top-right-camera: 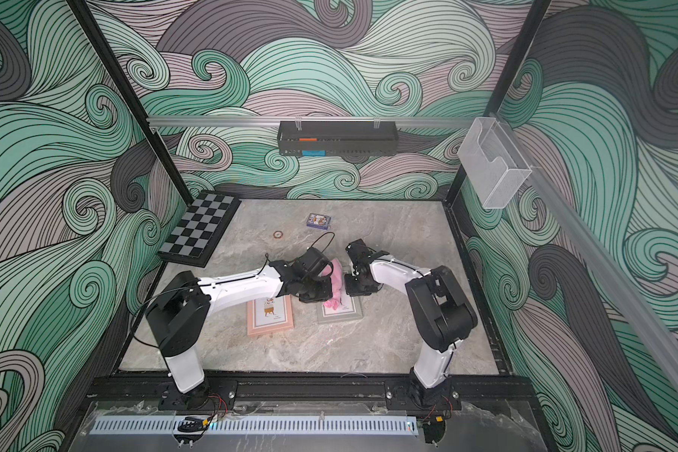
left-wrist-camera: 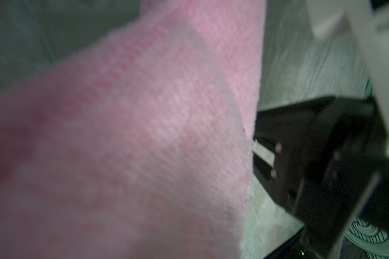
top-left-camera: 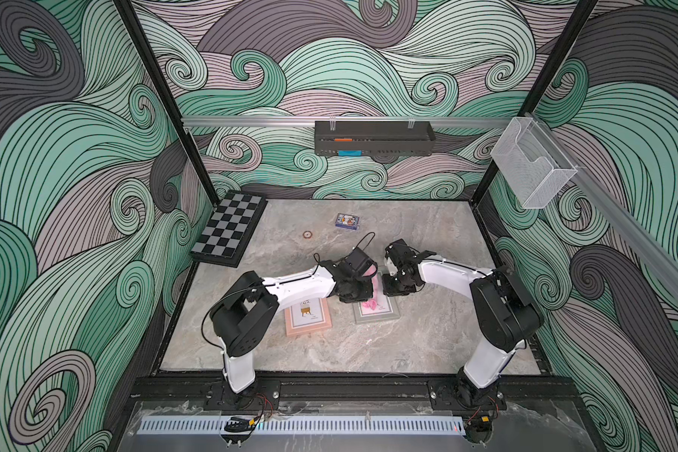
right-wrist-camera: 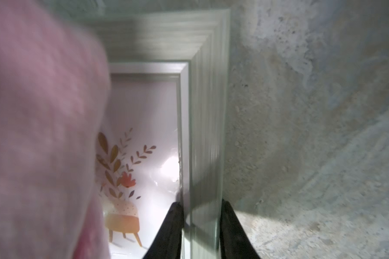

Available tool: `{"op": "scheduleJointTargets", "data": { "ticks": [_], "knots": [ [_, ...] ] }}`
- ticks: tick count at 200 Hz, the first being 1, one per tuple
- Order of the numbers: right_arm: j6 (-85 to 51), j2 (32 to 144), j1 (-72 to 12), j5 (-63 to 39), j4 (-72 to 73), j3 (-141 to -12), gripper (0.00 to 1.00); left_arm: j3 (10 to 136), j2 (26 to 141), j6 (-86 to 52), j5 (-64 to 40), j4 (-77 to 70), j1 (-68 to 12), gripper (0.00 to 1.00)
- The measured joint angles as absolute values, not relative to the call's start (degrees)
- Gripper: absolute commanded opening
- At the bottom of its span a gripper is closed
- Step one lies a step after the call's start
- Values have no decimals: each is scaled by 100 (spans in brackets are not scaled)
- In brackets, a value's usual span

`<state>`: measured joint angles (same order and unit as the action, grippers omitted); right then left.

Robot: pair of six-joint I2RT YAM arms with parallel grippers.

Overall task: Wipe the picture frame with a cloth
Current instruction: Wipe the dirt from the picture frame.

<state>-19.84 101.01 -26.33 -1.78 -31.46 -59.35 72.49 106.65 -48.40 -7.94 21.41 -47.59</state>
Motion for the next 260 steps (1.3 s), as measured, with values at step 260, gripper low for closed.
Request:
{"op": "scheduleJointTargets", "data": {
  "ticks": [260],
  "knots": [
    [-1900, 10167, -2504, -421, -3221, -6003, 27, 5634, 9620, -5057, -2534, 1498, -5979, 0]
  ]
}}
